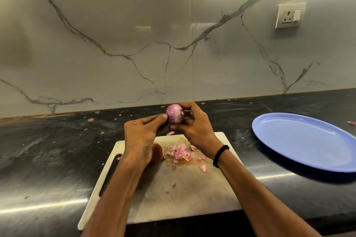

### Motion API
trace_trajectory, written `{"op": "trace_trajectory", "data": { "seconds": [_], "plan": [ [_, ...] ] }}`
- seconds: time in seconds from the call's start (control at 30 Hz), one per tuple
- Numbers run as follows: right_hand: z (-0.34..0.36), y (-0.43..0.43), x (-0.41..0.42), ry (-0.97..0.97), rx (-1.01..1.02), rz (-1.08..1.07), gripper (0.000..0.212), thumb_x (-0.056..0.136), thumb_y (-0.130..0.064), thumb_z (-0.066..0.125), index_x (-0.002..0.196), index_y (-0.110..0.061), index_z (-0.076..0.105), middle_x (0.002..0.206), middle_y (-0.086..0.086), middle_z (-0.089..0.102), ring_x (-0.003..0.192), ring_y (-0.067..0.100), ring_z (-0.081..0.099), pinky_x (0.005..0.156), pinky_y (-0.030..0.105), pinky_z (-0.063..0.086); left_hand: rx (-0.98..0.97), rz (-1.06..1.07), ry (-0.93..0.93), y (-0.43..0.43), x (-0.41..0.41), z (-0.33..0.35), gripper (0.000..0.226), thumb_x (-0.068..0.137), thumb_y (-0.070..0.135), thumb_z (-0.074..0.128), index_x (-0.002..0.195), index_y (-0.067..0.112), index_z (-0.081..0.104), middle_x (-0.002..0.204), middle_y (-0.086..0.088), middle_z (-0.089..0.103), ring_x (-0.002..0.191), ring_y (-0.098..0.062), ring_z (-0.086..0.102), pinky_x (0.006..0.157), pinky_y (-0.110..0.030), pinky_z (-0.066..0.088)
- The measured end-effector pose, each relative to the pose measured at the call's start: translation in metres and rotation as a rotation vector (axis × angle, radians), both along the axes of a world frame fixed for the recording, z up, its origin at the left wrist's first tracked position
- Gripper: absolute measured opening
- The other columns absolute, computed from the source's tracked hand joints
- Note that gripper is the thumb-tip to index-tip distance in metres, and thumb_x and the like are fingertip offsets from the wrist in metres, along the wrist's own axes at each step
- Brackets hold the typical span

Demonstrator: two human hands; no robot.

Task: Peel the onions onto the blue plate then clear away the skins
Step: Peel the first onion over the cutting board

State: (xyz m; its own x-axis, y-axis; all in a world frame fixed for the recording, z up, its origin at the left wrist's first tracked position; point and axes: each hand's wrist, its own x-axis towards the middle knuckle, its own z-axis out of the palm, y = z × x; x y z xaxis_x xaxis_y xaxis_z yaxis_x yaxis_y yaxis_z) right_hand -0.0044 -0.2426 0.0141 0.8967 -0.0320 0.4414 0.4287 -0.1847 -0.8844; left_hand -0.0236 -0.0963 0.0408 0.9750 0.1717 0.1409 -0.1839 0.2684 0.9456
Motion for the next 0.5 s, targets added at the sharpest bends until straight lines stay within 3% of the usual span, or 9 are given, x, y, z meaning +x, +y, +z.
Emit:
{"op": "trace_trajectory", "data": {
  "seconds": [0.17,0.33,0.5],
  "plan": [
    [0.0017,0.0026,-0.0015,-0.009,0.040,0.011,0.063,0.073,0.002,0.082,0.128,-0.009,0.053,0.121,0.004,0.061,0.111,0.017,0.063,0.092,0.028,0.056,0.052,0.075,-0.037,-0.0041,0.0010,-0.0050,0.014,0.081,0.003,0.077,0.088,0.015,0.077,0.078,-0.001,0.077,0.078,-0.015,0.075,0.073,-0.025,0.060],
    [0.0018,0.0026,-0.0016,0.006,0.067,0.012,0.061,0.074,-0.002,0.083,0.126,-0.014,0.053,0.122,0.004,0.062,0.113,0.019,0.063,0.095,0.035,0.056,-0.096,0.014,0.011,-0.0053,0.0029,-0.0029,0.012,0.079,0.008,0.077,0.091,0.006,0.077,0.085,-0.012,0.077,0.084,-0.024,0.075,0.079,-0.032,0.059],
    [0.0020,0.0006,-0.0017,-0.005,0.028,0.006,0.061,0.075,-0.001,0.082,0.126,-0.013,0.052,0.123,0.002,0.060,0.113,0.019,0.063,0.094,0.035,0.057,-0.193,-0.073,0.047,-0.0063,0.0008,-0.0006,0.020,0.067,0.012,0.079,0.086,0.004,0.077,0.083,-0.014,0.076,0.077,-0.022,0.075,0.069,-0.027,0.060]
  ]
}}
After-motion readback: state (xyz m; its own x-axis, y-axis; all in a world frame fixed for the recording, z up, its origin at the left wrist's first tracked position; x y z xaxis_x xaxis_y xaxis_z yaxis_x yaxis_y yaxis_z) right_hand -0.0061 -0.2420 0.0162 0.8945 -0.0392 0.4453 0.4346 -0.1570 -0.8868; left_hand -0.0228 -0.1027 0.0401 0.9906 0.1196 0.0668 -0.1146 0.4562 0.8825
